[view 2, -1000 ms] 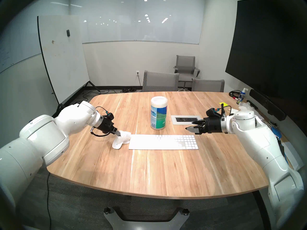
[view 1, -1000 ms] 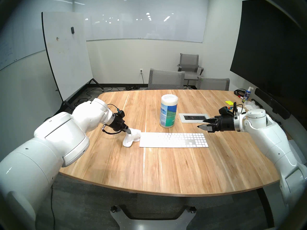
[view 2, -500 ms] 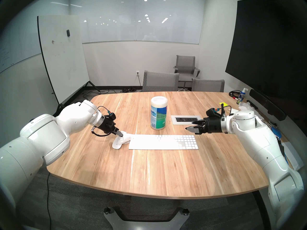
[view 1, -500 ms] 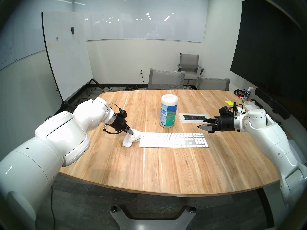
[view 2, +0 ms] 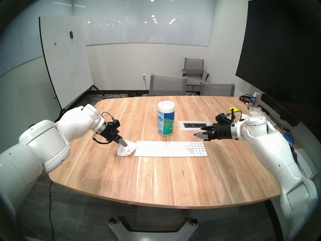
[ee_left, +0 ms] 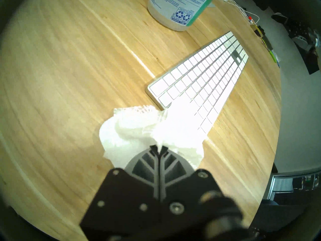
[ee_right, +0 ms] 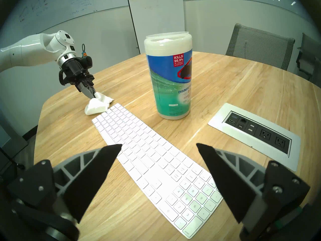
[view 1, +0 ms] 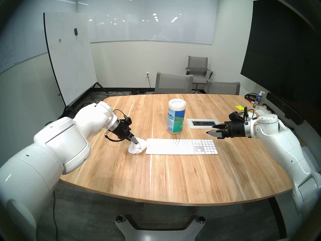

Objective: Wipe the keyboards and mice with a disinfecting wipe, then set the wipe down

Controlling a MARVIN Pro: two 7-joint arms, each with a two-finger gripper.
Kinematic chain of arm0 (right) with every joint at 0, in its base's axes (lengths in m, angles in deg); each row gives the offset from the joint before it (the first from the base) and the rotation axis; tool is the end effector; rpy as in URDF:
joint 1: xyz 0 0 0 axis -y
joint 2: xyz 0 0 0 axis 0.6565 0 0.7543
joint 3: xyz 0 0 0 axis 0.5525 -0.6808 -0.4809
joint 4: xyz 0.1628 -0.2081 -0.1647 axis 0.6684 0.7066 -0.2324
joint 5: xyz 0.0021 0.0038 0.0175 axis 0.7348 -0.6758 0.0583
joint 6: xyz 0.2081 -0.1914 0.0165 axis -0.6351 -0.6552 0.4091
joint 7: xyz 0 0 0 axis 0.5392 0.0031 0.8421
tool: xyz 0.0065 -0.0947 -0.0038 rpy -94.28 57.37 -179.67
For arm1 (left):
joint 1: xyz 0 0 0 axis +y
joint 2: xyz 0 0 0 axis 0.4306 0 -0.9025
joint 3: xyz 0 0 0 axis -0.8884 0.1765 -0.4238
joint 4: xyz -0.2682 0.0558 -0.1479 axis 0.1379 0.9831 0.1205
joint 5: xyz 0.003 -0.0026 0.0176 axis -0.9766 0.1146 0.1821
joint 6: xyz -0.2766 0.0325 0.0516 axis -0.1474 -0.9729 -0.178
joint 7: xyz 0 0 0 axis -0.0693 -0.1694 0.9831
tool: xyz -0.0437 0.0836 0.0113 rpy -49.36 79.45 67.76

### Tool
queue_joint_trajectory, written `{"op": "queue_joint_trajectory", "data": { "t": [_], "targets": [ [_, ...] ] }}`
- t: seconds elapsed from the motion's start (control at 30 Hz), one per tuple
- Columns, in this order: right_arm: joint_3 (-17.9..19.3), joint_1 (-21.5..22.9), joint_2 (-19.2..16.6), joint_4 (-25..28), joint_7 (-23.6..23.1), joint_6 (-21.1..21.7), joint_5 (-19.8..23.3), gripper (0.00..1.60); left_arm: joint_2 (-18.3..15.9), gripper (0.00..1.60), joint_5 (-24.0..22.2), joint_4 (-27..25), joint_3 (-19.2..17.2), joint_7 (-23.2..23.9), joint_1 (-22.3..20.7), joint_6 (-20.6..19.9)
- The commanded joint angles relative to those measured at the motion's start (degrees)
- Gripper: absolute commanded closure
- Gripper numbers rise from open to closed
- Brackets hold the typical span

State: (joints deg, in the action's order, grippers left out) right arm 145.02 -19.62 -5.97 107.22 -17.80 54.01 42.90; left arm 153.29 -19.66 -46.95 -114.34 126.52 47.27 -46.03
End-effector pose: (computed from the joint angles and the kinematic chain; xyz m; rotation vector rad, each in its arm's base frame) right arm 0.4529 -0.1779 -0.2103 -2.1846 -0.8814 -1.2095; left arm 0.5584 0.0666 -0.2690 2.4157 -0.8441 0.3972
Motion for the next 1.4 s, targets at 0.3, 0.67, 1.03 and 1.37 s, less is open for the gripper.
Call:
{"op": "queue_joint_trajectory", "data": {
  "t": [0.3,0.67,1.03,1.37],
  "targets": [
    [0.69,1.05,-0.1,0.33,0.12,-0.13,0.18,0.0,-3.48,1.6,-1.5,-8.5,-0.08,4.06,2.18,-2.91],
    [0.67,1.03,-0.11,0.33,0.11,-0.14,0.17,0.0,-7.16,1.6,-3.79,-18.81,0.06,1.45,4.1,-6.2],
    [0.65,1.0,-0.13,0.34,0.09,-0.15,0.14,0.0,-13.47,1.6,-6.93,-29.26,-0.63,-1.81,6.17,-9.64],
    [0.64,0.99,-0.13,0.34,0.08,-0.15,0.13,0.0,-19.32,1.6,-10.78,-38.83,-0.87,-4.97,9.04,-13.02]
  ]
}}
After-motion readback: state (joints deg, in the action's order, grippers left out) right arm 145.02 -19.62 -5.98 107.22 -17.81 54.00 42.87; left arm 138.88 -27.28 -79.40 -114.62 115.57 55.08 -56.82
